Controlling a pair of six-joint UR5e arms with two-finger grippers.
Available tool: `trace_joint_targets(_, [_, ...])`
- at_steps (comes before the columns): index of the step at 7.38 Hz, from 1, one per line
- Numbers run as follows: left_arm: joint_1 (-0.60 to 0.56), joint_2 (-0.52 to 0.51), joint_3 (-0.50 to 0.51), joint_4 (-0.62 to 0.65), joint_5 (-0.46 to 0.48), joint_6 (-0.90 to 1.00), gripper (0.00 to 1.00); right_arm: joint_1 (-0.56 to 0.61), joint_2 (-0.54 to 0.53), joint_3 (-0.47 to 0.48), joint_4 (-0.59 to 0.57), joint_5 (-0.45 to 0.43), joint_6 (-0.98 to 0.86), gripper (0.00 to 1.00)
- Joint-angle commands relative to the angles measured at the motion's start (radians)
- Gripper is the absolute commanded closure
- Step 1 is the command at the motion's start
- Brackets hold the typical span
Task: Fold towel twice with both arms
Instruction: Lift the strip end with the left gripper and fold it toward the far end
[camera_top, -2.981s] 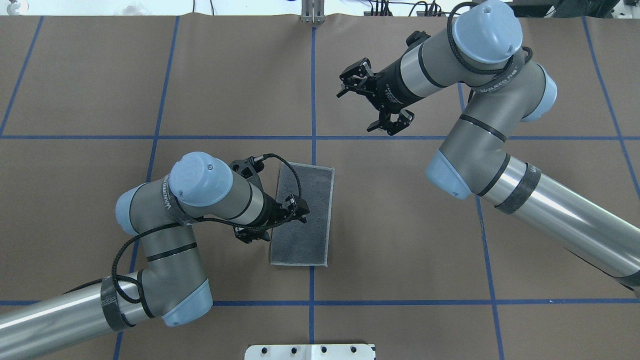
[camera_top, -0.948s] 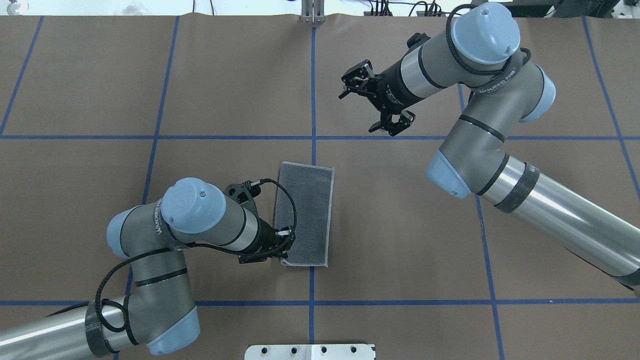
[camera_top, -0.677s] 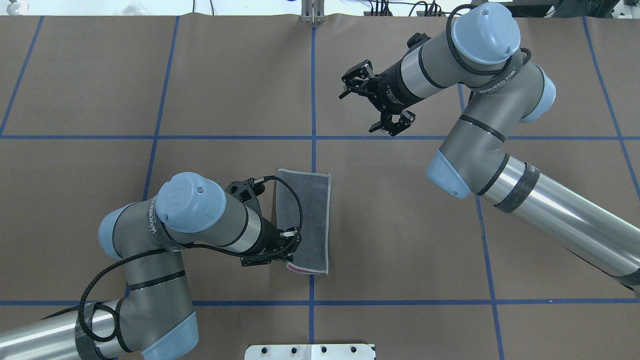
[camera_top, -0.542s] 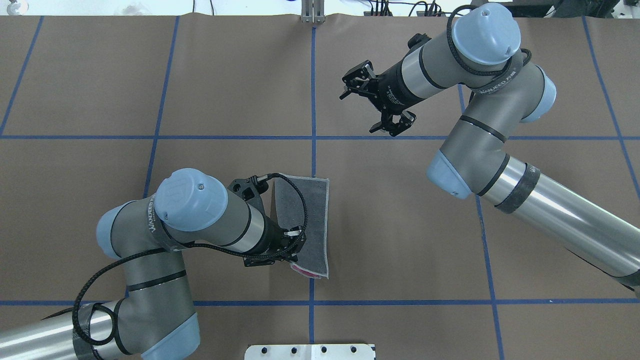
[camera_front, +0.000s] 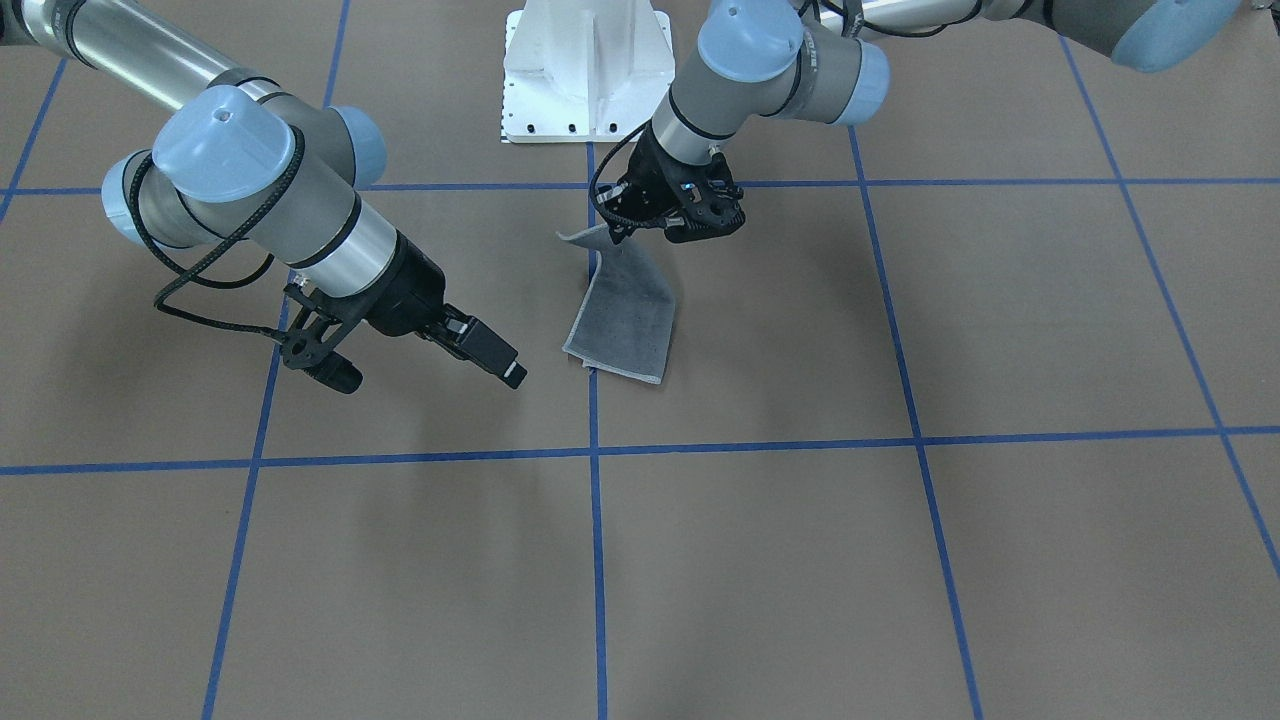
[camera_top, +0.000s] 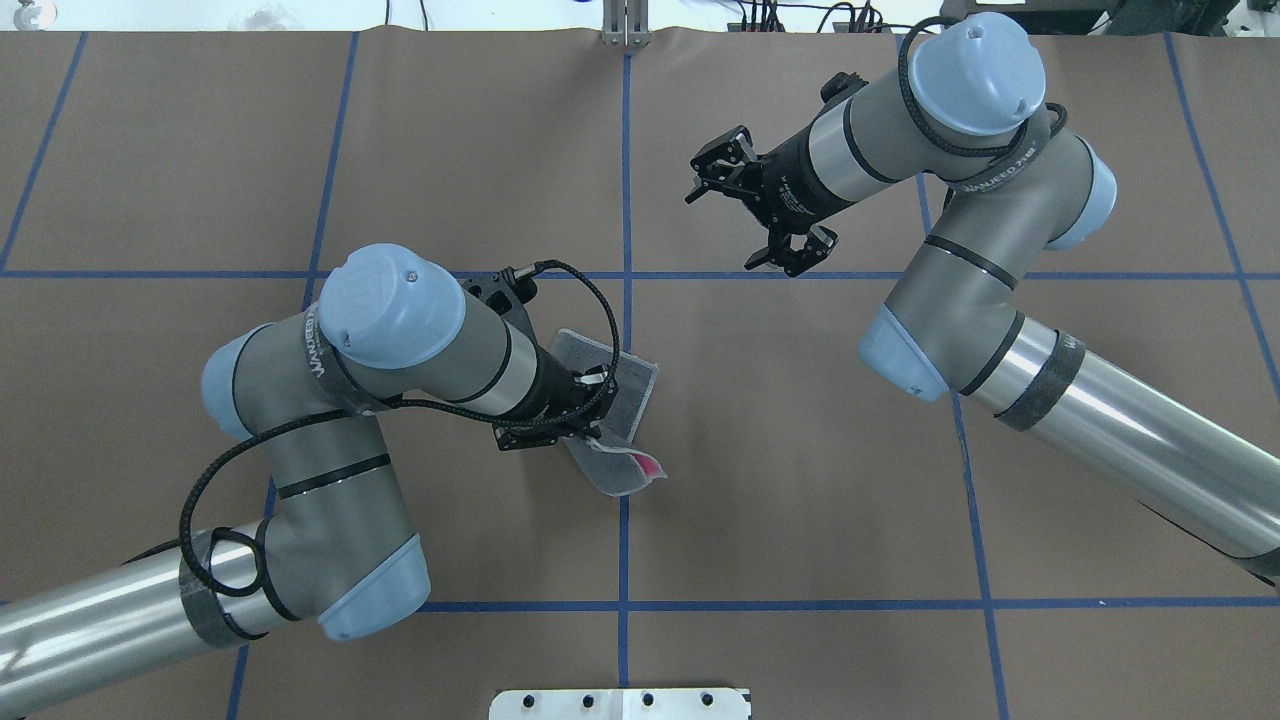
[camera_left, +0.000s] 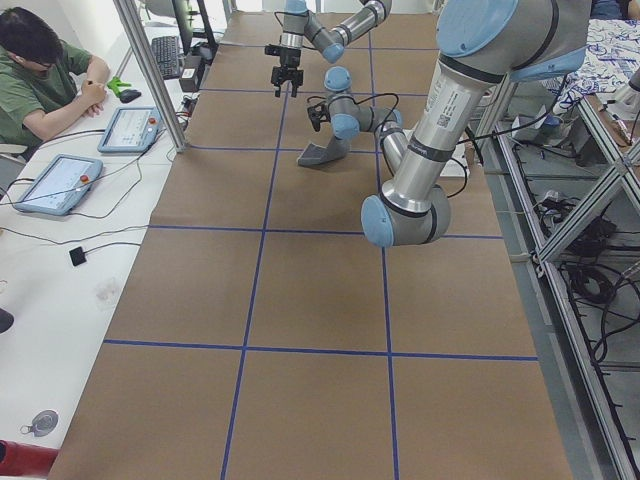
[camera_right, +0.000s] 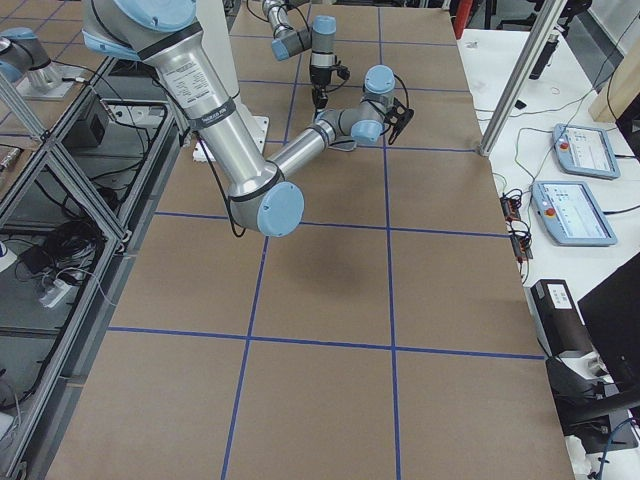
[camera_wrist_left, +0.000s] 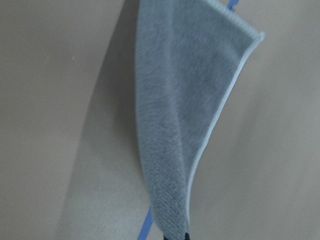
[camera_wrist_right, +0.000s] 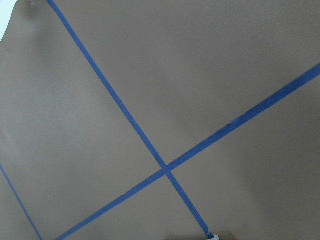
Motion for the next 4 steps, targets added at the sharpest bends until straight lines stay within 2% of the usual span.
trace_joint_targets(1, [-0.059, -0.058, 0.137, -0.034, 0.001, -0.001, 1.0, 0.0, -0.004, -0.001, 0.001, -0.002, -0.008, 0.0])
trace_joint_targets(4, [-0.096, -0.066, 0.289, -0.163, 0.001, -0.005, 1.0, 0.0, -0.004, -0.002, -0.001, -0.006, -0.024, 0.0])
